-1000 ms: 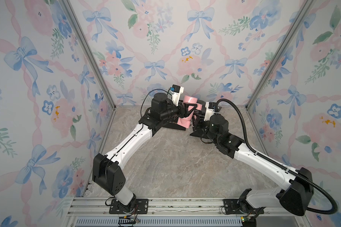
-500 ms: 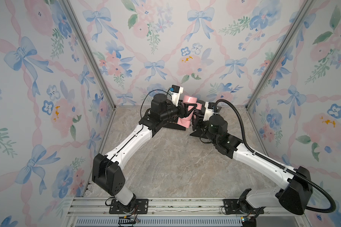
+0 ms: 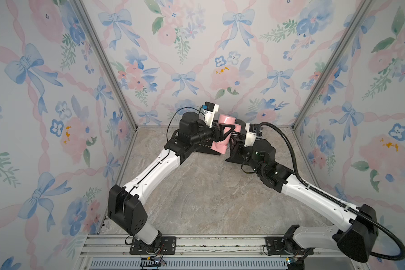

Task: Pack away hair dryers
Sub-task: Fold the hair dryer.

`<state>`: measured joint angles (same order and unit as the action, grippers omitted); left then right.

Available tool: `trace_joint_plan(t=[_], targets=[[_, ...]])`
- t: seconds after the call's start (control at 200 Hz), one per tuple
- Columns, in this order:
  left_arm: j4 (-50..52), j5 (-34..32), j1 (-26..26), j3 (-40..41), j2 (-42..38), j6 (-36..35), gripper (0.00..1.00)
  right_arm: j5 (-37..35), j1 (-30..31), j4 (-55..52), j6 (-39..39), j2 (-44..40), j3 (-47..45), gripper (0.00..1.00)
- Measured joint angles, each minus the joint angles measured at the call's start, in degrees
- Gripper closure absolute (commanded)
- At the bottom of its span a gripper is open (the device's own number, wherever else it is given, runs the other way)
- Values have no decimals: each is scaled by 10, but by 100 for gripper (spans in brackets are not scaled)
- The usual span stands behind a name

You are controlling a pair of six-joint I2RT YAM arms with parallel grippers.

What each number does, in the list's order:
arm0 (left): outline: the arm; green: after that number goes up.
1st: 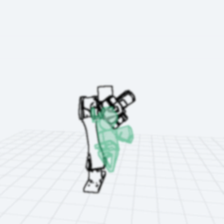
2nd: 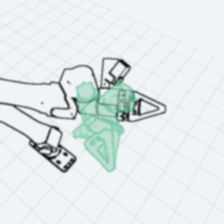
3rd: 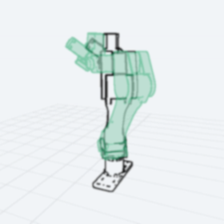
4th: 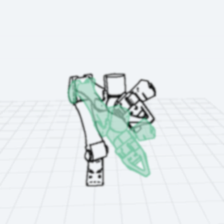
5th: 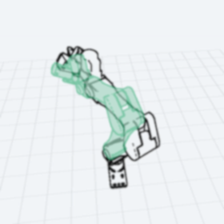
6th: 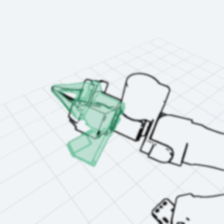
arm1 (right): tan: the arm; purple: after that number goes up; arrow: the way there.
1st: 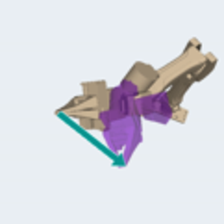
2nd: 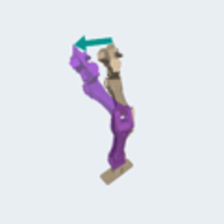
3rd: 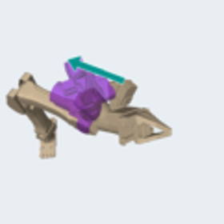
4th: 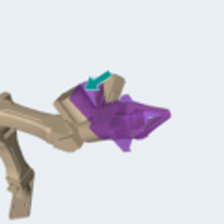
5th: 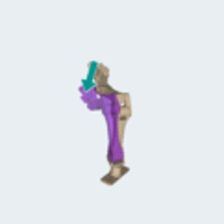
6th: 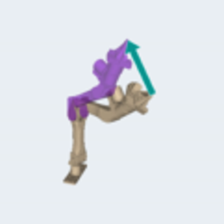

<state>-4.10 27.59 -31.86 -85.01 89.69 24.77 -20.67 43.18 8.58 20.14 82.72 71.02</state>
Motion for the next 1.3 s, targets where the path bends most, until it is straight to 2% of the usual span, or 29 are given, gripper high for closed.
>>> trace_joint_plan(t=[0.4,0.675,0.855,1.075,1.3], targets=[[13,-7,1,0,1,0,50,30,11,-39,13,-40,-23,36],[21,12,0,2,5,0,49,65,15,-61,21,-107,-70,36],[21,13,1,5,9,0,49,98,-32,-94,39,-149,-91,36],[21,21,1,6,9,1,49,125,-93,-115,58,-127,-92,36],[21,25,-3,6,9,10,49,167,-115,-111,68,-59,-91,36]])
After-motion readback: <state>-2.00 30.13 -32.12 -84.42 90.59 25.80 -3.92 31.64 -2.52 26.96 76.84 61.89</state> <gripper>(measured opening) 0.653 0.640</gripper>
